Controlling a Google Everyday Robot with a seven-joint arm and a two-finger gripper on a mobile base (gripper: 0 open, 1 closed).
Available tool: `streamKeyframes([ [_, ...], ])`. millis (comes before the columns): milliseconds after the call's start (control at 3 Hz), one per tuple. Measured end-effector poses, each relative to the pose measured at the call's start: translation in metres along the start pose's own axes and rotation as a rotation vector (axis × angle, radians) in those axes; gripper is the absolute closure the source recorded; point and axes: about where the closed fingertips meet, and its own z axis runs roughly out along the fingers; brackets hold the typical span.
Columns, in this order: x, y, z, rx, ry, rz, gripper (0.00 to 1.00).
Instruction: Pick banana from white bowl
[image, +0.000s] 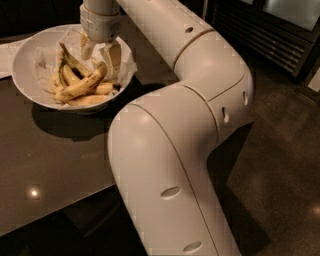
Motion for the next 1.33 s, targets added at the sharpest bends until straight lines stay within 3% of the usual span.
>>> streamKeyframes([
  [1333, 0.002, 0.001, 0.015, -0.039, -0.015, -0.020, 0.39],
])
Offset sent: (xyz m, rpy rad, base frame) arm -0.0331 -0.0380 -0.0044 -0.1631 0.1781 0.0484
